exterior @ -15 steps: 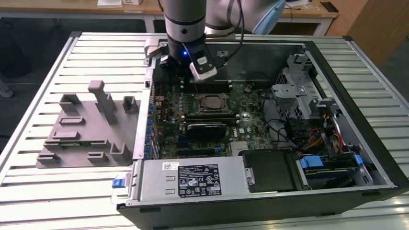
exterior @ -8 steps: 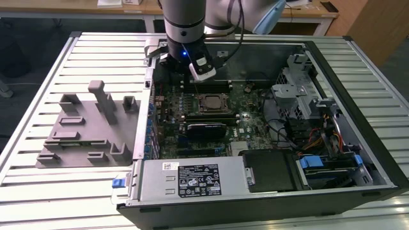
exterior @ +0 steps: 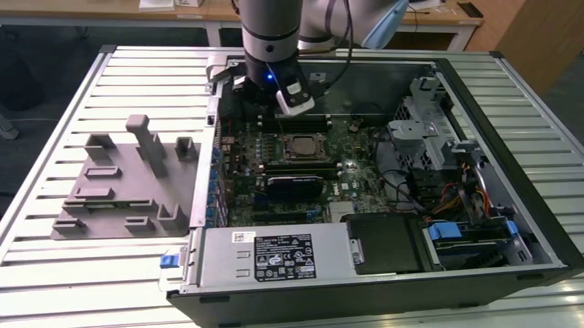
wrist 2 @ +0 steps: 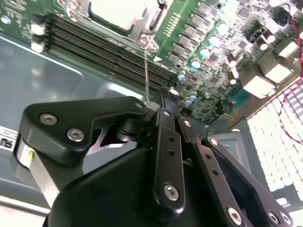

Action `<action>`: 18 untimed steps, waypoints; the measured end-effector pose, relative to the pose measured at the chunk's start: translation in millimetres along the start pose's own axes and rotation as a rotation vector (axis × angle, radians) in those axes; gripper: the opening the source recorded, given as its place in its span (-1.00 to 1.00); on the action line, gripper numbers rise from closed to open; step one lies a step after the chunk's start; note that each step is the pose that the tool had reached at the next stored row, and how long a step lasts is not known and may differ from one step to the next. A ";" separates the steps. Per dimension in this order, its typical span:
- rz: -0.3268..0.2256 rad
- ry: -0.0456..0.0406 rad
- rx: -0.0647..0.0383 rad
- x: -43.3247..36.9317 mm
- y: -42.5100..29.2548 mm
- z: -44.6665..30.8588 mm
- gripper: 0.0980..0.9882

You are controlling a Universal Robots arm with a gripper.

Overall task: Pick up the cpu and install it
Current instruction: 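Install the first cpu locking lever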

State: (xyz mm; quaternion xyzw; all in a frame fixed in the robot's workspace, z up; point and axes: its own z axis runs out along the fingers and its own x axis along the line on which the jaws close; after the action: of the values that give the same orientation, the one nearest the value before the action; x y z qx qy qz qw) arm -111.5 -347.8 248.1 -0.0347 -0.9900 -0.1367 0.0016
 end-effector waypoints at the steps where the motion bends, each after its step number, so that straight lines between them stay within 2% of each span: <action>1: 0.000 0.0014 0.000 -2.8 0.2 0.1 -0.98; 18: 0.005 0.0173 0.001 -62.8 4.1 1.5 -0.98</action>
State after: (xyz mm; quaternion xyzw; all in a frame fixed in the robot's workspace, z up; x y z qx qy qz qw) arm -48.5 -347.8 247.0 -0.0360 -0.9899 -0.1364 0.0105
